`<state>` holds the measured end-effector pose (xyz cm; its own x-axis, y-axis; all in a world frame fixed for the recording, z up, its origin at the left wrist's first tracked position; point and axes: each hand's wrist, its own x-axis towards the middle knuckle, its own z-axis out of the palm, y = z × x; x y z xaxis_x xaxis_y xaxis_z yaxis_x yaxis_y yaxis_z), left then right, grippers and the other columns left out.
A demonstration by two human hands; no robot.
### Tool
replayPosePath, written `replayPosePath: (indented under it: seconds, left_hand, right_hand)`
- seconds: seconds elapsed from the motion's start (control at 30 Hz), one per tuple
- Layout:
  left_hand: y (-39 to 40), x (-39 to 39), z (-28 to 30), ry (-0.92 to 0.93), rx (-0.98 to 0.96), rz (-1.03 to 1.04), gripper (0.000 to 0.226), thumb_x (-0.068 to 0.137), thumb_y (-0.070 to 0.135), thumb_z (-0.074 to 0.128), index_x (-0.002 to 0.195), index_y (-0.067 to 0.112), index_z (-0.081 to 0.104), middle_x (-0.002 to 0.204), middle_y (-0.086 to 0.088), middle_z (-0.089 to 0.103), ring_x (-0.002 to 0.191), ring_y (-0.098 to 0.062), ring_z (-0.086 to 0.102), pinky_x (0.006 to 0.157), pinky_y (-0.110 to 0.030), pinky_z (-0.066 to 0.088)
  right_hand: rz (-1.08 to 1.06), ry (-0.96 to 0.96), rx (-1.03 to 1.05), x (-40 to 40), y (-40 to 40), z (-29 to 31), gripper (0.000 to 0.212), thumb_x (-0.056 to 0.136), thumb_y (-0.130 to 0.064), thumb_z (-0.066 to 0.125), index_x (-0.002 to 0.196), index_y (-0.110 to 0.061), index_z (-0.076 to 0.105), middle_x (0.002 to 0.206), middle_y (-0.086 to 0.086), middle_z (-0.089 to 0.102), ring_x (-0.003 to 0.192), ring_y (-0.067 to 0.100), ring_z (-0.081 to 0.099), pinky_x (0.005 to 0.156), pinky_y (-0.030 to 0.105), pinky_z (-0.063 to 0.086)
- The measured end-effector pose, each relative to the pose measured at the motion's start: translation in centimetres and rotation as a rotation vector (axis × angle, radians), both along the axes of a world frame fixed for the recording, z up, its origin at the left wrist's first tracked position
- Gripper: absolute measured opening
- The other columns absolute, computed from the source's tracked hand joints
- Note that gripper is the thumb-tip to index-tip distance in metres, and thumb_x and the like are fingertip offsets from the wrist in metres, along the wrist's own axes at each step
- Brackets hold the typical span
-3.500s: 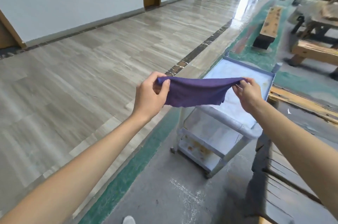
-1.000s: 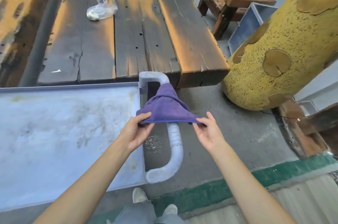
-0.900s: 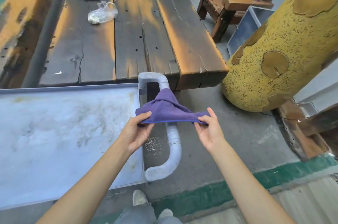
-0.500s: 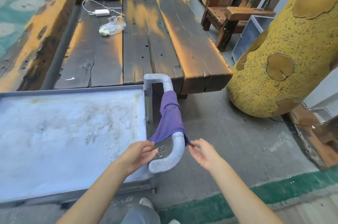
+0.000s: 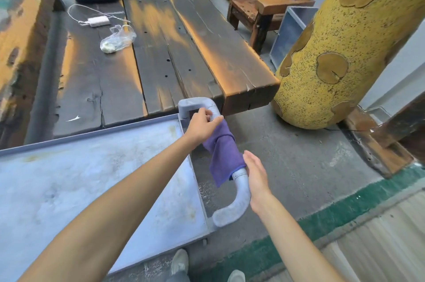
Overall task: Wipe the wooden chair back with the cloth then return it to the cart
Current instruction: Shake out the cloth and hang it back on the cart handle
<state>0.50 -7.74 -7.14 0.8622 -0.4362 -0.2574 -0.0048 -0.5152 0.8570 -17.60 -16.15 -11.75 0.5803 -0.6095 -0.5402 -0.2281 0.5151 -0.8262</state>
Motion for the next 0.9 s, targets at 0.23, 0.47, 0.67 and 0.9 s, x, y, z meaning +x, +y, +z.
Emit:
replayPosePath:
  seconds: [0.23, 0.47, 0.67, 0.9]
  left_hand:
    - [0.6, 3.6, -0.6, -0.019, 0.089, -0.245, 0.036, 0.096, 0.034, 0.063, 0.074, 0.006, 0.059, 0.073, -0.014, 0.063, 0.071, -0.025, 0.056, 0.073, -0.039, 0.047]
    - [1.7, 4.8, -0.3, -0.039, 0.072, -0.276, 0.044, 0.104, 0.032, 0.044, 0.066, 0.01, 0.046, 0.066, -0.014, 0.062, 0.066, -0.027, 0.059, 0.072, -0.037, 0.049]
    - [3.3, 4.0, -2.5, -0.128, 0.167, -0.228, 0.022, 0.1, 0.025, 0.052, 0.085, 0.008, 0.055, 0.086, -0.011, 0.068, 0.091, -0.034, 0.064, 0.084, -0.044, 0.052]
    - [1.7, 4.7, 0.9, -0.478, 0.168, -0.391, 0.027, 0.097, 0.02, 0.051, 0.119, 0.007, 0.058, 0.118, -0.013, 0.063, 0.108, -0.033, 0.059, 0.093, -0.04, 0.047]
  right_hand:
    - [-0.278, -0.017, -0.278, -0.5, 2.1, 0.7, 0.009, 0.091, -0.007, 0.067, 0.093, -0.014, 0.072, 0.093, 0.006, 0.077, 0.093, 0.016, 0.072, 0.079, 0.02, 0.057]
    - [-0.295, 0.001, -0.266, -2.2, 2.5, 2.4, 0.023, 0.09, -0.016, 0.07, 0.108, -0.026, 0.061, 0.08, 0.01, 0.072, 0.072, 0.022, 0.065, 0.073, 0.039, 0.055]
    - [-0.297, 0.218, -0.144, -1.4, 1.9, 1.8, 0.028, 0.088, -0.019, 0.071, 0.112, -0.012, 0.059, 0.09, 0.012, 0.068, 0.079, 0.024, 0.066, 0.084, 0.042, 0.056]
    - [-0.152, 0.418, -0.327, -3.0, -0.9, 3.3, 0.015, 0.096, -0.024, 0.049, 0.099, -0.016, 0.062, 0.101, 0.008, 0.071, 0.079, 0.02, 0.058, 0.077, 0.032, 0.046]
